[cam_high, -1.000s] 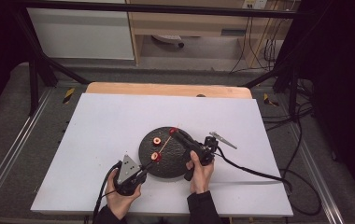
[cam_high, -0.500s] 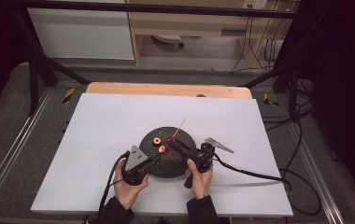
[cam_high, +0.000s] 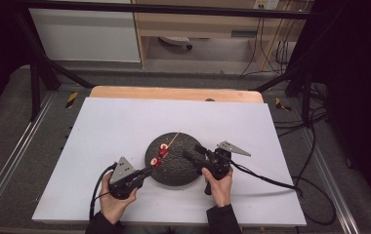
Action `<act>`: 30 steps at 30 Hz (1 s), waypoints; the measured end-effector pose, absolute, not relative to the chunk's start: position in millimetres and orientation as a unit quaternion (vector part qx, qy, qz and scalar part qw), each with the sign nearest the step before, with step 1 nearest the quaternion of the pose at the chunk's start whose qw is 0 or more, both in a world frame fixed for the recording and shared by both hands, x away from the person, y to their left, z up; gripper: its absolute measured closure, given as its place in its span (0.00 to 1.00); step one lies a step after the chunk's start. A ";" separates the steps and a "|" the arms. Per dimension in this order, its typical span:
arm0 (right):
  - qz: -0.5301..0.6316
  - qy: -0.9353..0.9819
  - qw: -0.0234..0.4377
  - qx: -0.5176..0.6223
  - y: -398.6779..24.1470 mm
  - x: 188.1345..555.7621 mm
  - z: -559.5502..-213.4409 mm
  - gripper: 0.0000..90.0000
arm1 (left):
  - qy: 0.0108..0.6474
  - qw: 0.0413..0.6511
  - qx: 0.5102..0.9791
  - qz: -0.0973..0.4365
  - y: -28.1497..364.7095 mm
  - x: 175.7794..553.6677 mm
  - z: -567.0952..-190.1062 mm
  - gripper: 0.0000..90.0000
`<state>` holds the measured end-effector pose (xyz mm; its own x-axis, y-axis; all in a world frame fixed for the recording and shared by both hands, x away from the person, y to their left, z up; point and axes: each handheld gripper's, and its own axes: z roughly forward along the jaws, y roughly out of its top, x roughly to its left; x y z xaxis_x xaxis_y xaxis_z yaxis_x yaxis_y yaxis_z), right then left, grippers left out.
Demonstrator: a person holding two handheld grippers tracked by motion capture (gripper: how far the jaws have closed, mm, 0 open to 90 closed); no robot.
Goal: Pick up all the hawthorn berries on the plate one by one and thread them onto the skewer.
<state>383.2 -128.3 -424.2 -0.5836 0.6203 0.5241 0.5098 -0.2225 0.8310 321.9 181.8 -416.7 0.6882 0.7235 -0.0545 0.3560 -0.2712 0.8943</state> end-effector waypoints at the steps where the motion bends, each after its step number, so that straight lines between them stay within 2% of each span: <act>1: 0.627 0.634 0.047 0.451 -129.1 383.7 -424.5 0.22 | 0.350 0.492 0.776 0.184 186.8 321.5 -416.8 0.98; 7: 0.578 0.686 0.051 0.438 -132.9 386.8 -426.4 0.09 | 0.359 0.482 0.779 0.177 215.7 318.9 -420.5 0.98; 20: 0.477 0.770 0.070 0.418 -124.5 398.4 -412.8 0.05 | 0.364 0.477 0.783 0.162 247.0 319.0 -430.8 0.98; 30: 0.449 0.792 0.078 0.406 -106.1 414.7 -402.2 0.05 | 0.368 0.473 0.785 0.157 257.6 320.7 -433.5 0.98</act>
